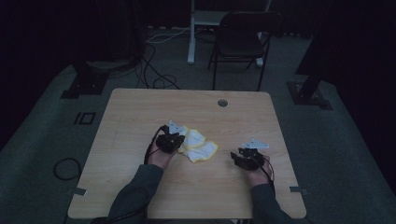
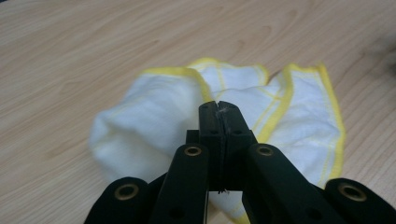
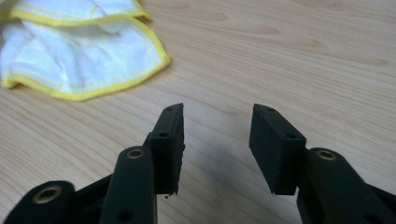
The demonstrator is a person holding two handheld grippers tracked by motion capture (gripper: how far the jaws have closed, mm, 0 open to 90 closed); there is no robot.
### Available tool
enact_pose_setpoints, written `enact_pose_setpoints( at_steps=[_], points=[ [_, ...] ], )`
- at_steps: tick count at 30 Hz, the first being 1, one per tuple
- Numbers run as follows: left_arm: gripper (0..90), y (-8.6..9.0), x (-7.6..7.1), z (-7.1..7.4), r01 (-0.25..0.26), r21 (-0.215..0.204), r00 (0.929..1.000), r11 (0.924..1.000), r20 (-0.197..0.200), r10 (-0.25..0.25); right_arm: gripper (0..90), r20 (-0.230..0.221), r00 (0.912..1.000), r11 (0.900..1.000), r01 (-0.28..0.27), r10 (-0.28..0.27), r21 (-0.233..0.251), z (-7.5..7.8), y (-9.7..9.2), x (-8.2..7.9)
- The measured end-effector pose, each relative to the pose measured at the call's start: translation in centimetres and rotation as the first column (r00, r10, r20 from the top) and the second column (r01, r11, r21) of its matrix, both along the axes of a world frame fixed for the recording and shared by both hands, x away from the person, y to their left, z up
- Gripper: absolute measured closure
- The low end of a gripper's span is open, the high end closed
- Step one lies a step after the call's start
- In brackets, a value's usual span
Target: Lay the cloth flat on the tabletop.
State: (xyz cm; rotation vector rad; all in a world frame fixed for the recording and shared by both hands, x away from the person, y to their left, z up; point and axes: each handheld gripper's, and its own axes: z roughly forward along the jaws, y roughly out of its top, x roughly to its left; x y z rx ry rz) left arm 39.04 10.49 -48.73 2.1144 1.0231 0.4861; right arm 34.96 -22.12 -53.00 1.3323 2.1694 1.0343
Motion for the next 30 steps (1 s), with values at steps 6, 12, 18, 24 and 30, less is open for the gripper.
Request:
enact_pose_setpoints(
  at_steps=[6,12,18,24,30],
  points=[
    [90.0,1.9,-0.2,0.1,-0.044,-0.034,0.999,0.9984,0.002,0.044,60.0,-0.008,0.9999,0.9998,-0.013,0.013,0.017,0.1,0.8,0.5],
    [90.0,3.4,-0.3,-0.1,-0.082,-0.065,0.9966,0.9945,-0.005,0.082,63.5,-0.008,0.9994,0.9988,-0.034,0.034,0.035,0.0,2.3,1.4],
    [90.0,4.3,-0.5,-0.1,-0.098,-0.074,0.9952,0.9924,-0.005,0.098,64.7,-0.021,0.9993,0.9985,-0.031,0.032,0.046,-0.7,3.8,2.4],
    [90.0,5.0,-0.6,-0.2,-0.112,-0.09,0.9938,0.9897,-0.011,0.111,66.5,-0.02,0.9995,0.9985,-0.022,0.023,0.051,-0.4,4.7,3.4],
    [90.0,5.5,-0.7,-0.3,-0.123,-0.092,0.9924,0.9881,-0.013,0.123,69.0,-0.029,0.9993,0.9985,-0.023,0.024,0.05,-0.5,5.6,4.4]
  ],
)
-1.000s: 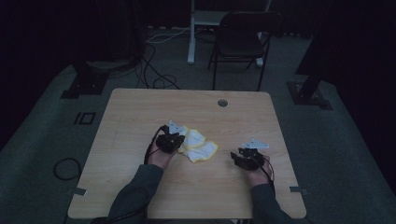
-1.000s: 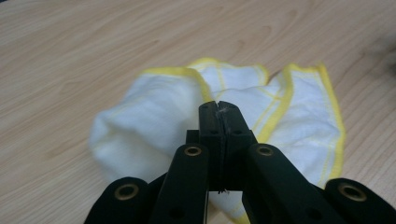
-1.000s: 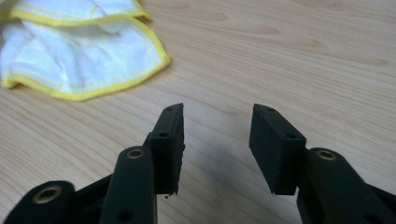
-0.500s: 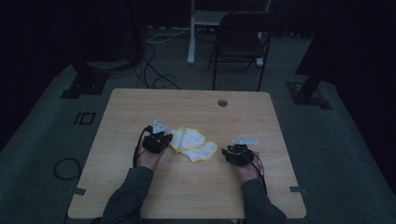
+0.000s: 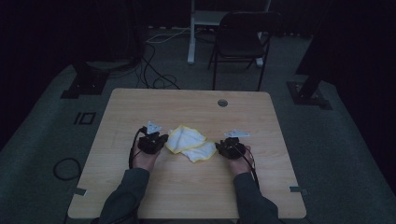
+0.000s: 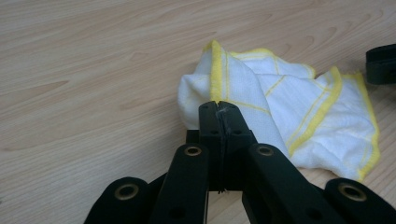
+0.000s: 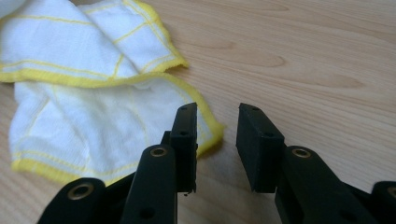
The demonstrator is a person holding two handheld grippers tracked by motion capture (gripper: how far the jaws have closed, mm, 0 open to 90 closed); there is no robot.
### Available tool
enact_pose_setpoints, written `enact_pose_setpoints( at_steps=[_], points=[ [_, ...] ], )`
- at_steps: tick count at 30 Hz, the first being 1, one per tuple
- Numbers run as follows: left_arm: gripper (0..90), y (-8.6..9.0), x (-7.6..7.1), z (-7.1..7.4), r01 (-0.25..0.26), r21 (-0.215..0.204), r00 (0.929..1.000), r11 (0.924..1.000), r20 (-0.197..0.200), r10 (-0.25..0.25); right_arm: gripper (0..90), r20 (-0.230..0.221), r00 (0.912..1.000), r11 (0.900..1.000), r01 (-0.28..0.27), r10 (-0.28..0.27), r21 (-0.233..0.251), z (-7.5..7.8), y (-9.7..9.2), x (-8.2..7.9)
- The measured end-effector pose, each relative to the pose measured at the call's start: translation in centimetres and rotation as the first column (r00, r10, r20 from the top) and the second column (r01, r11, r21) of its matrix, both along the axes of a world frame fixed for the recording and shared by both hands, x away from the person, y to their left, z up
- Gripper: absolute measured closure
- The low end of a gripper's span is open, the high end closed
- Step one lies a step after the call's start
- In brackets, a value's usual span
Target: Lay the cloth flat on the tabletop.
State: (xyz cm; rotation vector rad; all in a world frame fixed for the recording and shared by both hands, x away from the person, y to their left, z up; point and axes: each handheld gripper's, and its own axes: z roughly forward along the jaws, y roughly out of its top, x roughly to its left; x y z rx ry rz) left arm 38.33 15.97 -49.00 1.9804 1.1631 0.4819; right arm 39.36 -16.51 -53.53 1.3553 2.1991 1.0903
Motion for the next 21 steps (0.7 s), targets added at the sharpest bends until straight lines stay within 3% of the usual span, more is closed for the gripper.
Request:
enact_pose_setpoints(
  at_steps=[3,6,8,9,16,21],
  points=[
    [90.0,0.3,0.0,0.0,-0.006,-0.002,1.0,1.0,0.001,0.006,70.0,-0.027,0.9996,0.9998,0.0,-0.001,-0.02,-0.6,0.4,0.6],
    [90.0,0.5,0.0,0.0,-0.01,-0.003,0.9999,0.9999,-0.001,0.01,73.9,-0.021,0.9997,0.9995,-0.01,0.009,-0.03,-0.7,0.6,0.6],
    [90.0,0.7,0.0,0.0,-0.018,-0.007,0.9998,0.9998,0.0,0.018,86.8,-0.024,0.9995,0.9994,-0.021,0.02,-0.029,-0.7,0.8,0.5],
    [90.0,0.8,-0.1,0.1,-0.021,-0.008,0.9998,0.9998,0.002,0.021,88.3,-0.024,0.9995,0.9994,-0.019,0.019,-0.028,-0.6,0.7,0.4],
    [90.0,1.8,-0.2,0.1,-0.045,-0.016,0.999,0.9989,0.003,0.045,89.4,-0.018,0.9996,0.9995,-0.023,0.023,0.023,-0.1,0.1,-0.1],
    [90.0,3.3,-0.6,-0.1,-0.071,-0.015,0.9975,0.9974,-0.001,0.071,89.5,0.015,0.9994,0.9978,-0.03,0.03,0.059,0.8,-0.7,-1.2]
  ],
)
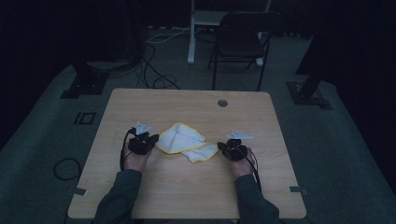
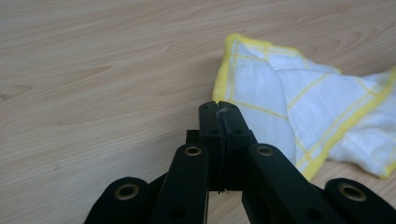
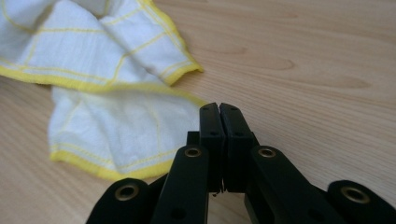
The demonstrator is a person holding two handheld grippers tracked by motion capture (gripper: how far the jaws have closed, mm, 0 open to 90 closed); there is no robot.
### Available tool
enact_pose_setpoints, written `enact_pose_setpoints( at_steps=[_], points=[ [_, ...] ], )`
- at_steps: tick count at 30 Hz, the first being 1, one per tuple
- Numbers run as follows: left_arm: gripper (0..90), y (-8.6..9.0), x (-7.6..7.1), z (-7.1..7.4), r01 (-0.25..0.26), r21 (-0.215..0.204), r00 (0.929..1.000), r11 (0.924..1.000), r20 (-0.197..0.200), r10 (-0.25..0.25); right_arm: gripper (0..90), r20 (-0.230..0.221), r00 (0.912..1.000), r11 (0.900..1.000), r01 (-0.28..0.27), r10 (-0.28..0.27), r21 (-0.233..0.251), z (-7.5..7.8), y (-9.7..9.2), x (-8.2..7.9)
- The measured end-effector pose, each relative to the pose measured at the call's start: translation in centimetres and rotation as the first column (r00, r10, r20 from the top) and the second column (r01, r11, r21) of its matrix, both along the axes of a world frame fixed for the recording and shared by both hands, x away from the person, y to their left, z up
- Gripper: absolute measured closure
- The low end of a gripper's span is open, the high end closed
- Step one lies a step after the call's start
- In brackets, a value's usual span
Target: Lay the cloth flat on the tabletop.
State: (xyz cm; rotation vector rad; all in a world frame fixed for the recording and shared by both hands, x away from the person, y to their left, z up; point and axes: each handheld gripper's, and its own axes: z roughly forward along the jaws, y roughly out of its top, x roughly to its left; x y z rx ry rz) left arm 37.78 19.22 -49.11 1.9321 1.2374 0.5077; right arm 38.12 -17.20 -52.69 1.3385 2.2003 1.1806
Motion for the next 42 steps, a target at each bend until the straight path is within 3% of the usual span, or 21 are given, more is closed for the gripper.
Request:
enact_pose_setpoints(
  at_steps=[10,16,21,24,26,30,32,35,40,42],
  points=[
    [90.0,2.1,-1.0,-1.2,-0.048,0.004,0.9981,0.9988,-0.038,0.048,89.7,0.031,0.9984,0.9989,-0.047,0.047,0.003,0.4,0.0,-2.0],
    [90.0,3.0,-1.7,-2.1,-0.071,0.019,0.9954,0.9973,-0.064,0.072,89.7,0.028,0.9975,0.9979,-0.065,0.065,-0.002,0.0,0.3,-2.6],
    [90.0,3.7,-2.2,-3.1,-0.103,0.028,0.9883,0.9943,-0.11,0.106,89.7,0.037,0.9955,0.9962,-0.087,0.087,-0.004,0.1,0.9,-3.0],
    [90.0,3.9,-2.4,-4.1,-0.122,0.046,0.9797,0.9914,-0.154,0.128,89.7,0.043,0.9943,0.9952,-0.097,0.098,-0.006,0.3,1.2,-3.1],
    [90.0,4.0,-2.4,-4.1,-0.133,0.045,0.9775,0.9901,-0.16,0.138,89.7,0.041,0.994,0.9948,-0.101,0.101,-0.009,0.2,1.2,-3.1],
    [90.0,3.6,-2.3,-3.9,-0.133,0.079,0.9769,0.9879,-0.158,0.144,89.7,0.038,0.9937,0.9944,-0.105,0.105,-0.01,0.0,1.3,-3.3],
    [90.0,3.6,-2.4,-3.9,-0.127,0.071,0.9787,0.9894,-0.153,0.136,89.7,0.039,0.9938,0.9946,-0.104,0.104,-0.007,0.0,1.3,-3.3],
    [80.8,3.9,-2.5,-3.8,-0.12,0.048,0.9825,0.9916,-0.138,0.125,89.7,0.04,0.994,0.9948,-0.102,0.102,-0.006,0.0,1.1,-3.3],
    [75.3,3.9,-2.4,-2.6,-0.115,0.031,0.9894,0.9929,-0.086,0.117,89.7,0.035,0.9944,0.995,-0.099,0.1,-0.004,-0.2,1.0,-3.3],
    [73.9,3.4,-1.9,-1.4,-0.099,0.025,0.9937,0.9947,-0.05,0.101,89.6,0.034,0.9947,0.9952,-0.097,0.098,-0.004,-0.3,1.1,-3.4]
  ],
)
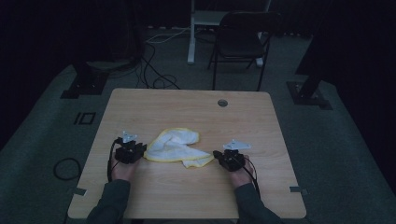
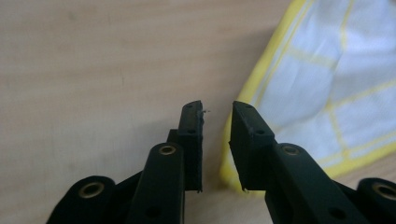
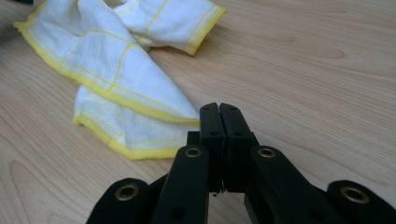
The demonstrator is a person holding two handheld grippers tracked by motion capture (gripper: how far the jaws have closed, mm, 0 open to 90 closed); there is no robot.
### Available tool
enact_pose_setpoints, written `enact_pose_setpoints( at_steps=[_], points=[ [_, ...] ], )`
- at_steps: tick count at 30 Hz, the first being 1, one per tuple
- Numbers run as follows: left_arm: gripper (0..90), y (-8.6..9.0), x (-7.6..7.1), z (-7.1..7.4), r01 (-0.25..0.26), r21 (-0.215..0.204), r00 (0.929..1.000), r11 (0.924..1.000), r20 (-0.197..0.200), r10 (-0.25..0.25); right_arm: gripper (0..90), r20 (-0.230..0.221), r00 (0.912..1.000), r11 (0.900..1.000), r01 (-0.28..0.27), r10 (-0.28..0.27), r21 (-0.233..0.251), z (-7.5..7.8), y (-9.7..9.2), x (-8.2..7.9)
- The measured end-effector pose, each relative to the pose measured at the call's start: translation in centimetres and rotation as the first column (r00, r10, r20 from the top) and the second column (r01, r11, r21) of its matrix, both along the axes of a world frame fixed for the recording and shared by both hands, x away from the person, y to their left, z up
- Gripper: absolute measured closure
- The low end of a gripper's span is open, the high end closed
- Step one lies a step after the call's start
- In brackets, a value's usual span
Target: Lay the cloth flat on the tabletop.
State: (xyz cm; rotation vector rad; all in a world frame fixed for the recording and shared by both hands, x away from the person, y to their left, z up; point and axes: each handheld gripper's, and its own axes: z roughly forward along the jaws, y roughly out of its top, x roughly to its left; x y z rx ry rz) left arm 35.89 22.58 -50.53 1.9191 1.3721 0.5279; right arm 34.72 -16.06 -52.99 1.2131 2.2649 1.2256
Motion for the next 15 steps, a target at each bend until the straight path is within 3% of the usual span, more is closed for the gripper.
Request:
enact_pose_setpoints(
  at_steps=[2,3,5,8,9,10,15],
  points=[
    [72.2,-0.2,0.2,0.4,0.019,-0.002,0.9997,0.9998,0.015,-0.019,89.6,-0.001,1.0,1.0,-0.001,0.001,0.0,0.0,0.0,0.0],
    [71.3,-1.0,0.7,1.1,0.058,0.01,0.9974,0.9982,0.043,-0.059,89.7,-0.001,1.0,1.0,-0.001,0.001,0.001,0.0,0.0,0.0],
    [70.3,-1.3,1.0,1.4,0.074,0.016,0.996,0.9971,0.049,-0.075,89.6,0.001,1.0,1.0,-0.002,0.002,0.0,0.0,0.0,0.0],
    [68.6,-2.8,2.1,2.3,0.122,0.018,0.9895,0.9924,0.076,-0.123,89.6,0.004,1.0,1.0,-0.003,0.003,0.001,0.0,0.0,0.0],
    [68.0,-2.8,2.1,2.3,0.122,0.018,0.9895,0.9924,0.076,-0.123,89.6,0.005,1.0,1.0,-0.003,0.003,0.001,0.1,0.0,0.0],
    [67.2,-3.6,2.7,2.7,0.156,0.027,0.9841,0.9874,0.081,-0.158,89.6,0.005,1.0,1.0,-0.004,0.004,0.001,0.1,0.0,0.0],
    [64.5,-5.3,4.0,2.9,0.205,0.05,0.9743,0.9775,0.085,-0.209,89.6,0.005,1.0,1.0,-0.005,0.005,-0.001,0.1,0.0,0.0]
  ],
)
